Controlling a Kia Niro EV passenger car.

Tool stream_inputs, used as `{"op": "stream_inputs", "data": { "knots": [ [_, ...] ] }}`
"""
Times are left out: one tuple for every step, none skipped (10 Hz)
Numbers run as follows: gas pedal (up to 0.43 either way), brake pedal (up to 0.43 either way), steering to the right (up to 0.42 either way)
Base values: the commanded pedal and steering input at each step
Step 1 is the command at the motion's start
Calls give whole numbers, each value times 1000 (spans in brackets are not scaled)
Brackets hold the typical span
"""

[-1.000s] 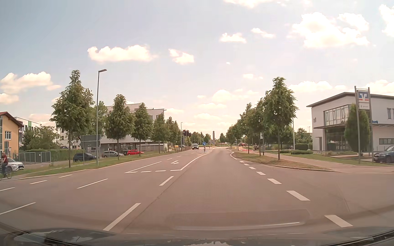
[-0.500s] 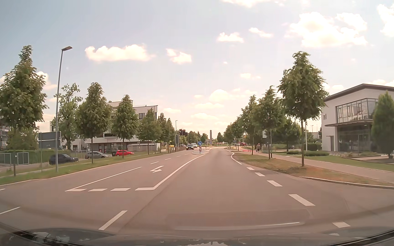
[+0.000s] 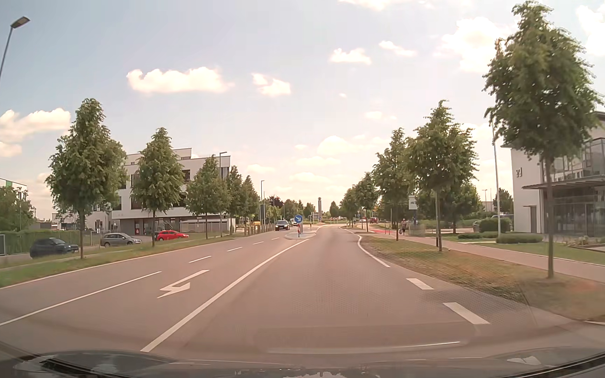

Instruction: Follow the waypoints while adhering to traffic rules and regulations

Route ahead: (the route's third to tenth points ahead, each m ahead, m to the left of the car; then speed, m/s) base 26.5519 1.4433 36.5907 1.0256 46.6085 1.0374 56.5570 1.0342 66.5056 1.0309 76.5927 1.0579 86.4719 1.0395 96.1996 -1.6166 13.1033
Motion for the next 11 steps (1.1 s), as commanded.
{"op": "stream_inputs", "data": {
  "knots": [
    [138, 12, 5],
    [138, 12, 5],
    [138, 12, 5],
    [138, 12, 5],
    [138, 12, 5],
    [138, 12, 5],
    [138, 12, 5],
    [138, 12, 5],
    [138, 12, 5],
    [138, 12, 5],
    [138, 12, 5]
  ]
}}
